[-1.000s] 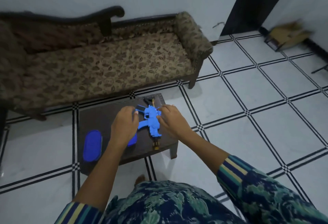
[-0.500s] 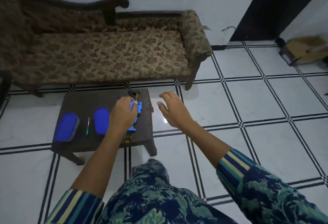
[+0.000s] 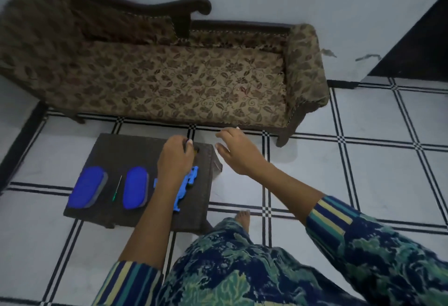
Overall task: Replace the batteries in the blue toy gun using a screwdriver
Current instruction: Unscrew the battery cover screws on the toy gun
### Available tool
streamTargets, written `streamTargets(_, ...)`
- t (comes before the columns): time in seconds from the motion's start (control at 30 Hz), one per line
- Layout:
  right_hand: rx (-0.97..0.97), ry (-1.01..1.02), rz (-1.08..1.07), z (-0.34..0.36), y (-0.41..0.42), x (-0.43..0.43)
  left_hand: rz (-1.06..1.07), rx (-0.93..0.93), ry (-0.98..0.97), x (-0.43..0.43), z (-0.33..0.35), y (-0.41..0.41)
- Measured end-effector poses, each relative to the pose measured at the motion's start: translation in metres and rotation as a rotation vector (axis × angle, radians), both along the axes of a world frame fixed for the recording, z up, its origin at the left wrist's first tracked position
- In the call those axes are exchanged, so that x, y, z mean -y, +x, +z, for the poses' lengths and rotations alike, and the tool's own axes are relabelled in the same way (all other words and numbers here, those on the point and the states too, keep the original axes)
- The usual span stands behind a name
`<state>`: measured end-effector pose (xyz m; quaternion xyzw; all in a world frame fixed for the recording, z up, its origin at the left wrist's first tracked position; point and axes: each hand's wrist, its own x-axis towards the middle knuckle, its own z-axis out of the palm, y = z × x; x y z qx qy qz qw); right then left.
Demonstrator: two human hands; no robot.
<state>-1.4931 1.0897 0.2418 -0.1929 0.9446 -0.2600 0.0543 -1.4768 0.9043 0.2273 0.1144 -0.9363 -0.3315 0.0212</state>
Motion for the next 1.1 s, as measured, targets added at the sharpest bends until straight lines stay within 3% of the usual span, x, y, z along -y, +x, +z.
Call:
streamTargets(0.33, -0.022, -0.007, 0.372, 0.016, -0.166, 0.003, 0.279, -0.006, -0.05, -0.012, 0.017, -0.109)
streamTargets(0.6, -0.032, -0.001, 0.784, 0.016, -0.288, 0.044, 0.694, 0.0, -0.078, -0.019, 0.007, -0.155)
streamTargets(1.1, 0.008, -0.011, 1.481, 0.004, -0.324, 0.207, 1.451, -0.034, -0.026, 0.024, -0.003, -0.153)
